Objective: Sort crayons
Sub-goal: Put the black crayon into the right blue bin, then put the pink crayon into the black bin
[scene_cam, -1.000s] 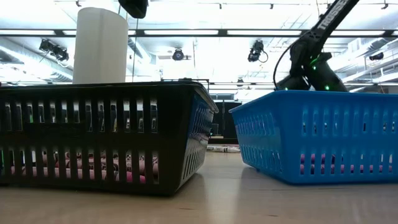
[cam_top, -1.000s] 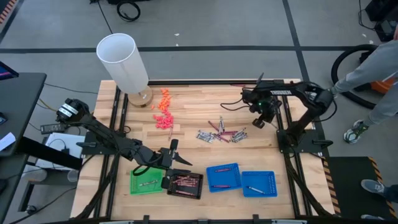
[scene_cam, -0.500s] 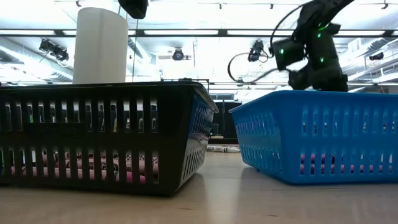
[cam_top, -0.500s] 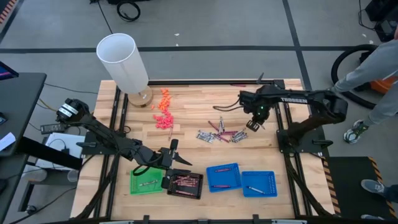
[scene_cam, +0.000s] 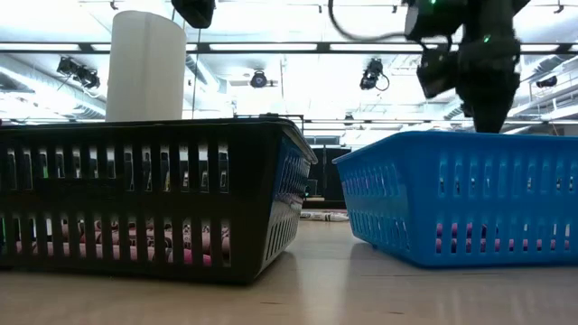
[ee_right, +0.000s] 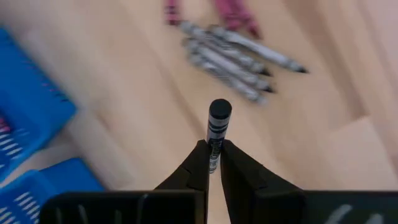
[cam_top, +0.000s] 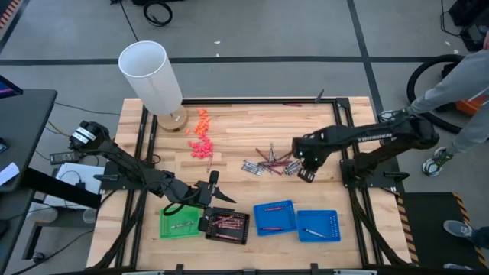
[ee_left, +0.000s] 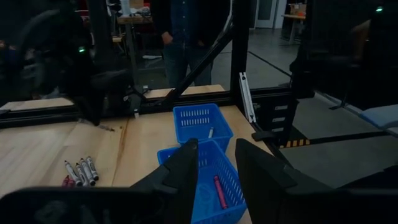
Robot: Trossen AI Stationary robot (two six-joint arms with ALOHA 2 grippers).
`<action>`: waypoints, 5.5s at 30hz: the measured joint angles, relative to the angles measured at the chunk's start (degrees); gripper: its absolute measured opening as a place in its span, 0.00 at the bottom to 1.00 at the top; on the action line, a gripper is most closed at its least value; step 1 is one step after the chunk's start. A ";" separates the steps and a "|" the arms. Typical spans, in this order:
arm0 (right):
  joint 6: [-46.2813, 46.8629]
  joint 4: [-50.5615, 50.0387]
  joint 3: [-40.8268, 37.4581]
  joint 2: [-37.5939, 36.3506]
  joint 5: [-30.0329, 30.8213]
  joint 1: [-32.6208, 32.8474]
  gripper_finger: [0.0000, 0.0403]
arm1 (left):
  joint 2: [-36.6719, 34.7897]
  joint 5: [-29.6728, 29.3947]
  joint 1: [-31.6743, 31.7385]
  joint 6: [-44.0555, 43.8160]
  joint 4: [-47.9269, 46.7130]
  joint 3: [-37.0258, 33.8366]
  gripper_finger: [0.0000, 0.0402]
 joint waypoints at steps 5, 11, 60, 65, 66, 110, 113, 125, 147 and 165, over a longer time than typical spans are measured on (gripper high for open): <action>5.47 3.68 0.00 -0.65 -0.31 7.59 0.09 | 0.00 -0.01 0.00 -0.68 0.00 0.00 0.30; 11.59 7.83 0.00 -1.08 -0.31 15.78 0.09 | 0.00 0.00 0.00 -1.81 -0.13 0.00 0.30; 32.23 11.78 -0.02 15.77 -8.39 42.66 0.09 | 0.00 -0.01 0.00 -3.93 0.04 0.00 0.30; 32.23 12.07 -0.02 15.77 -8.07 42.49 0.14 | 0.00 -0.01 0.02 -3.93 0.08 0.00 0.30; 32.22 12.07 -0.02 15.77 -8.00 42.48 0.15 | 0.00 0.00 0.01 -3.93 0.09 0.00 0.30; 0.92 29.18 -11.87 4.02 13.79 23.32 0.20 | 0.00 -0.01 0.02 -3.49 0.48 0.00 0.30; 0.69 32.87 -15.36 3.20 17.63 22.87 0.19 | 0.00 -0.02 0.02 -2.95 0.37 0.00 0.30; -1.14 47.30 -22.76 2.90 31.33 22.62 0.19 | 0.00 -7.54 8.05 -14.76 -11.32 0.00 0.30; -4.51 61.77 -23.74 2.92 43.07 22.55 0.19 | -0.01 1.67 21.39 -50.01 -52.37 0.00 0.30; -4.51 61.79 -23.74 2.94 44.33 22.88 0.19 | -0.02 -11.01 20.94 -53.83 -59.56 0.00 0.30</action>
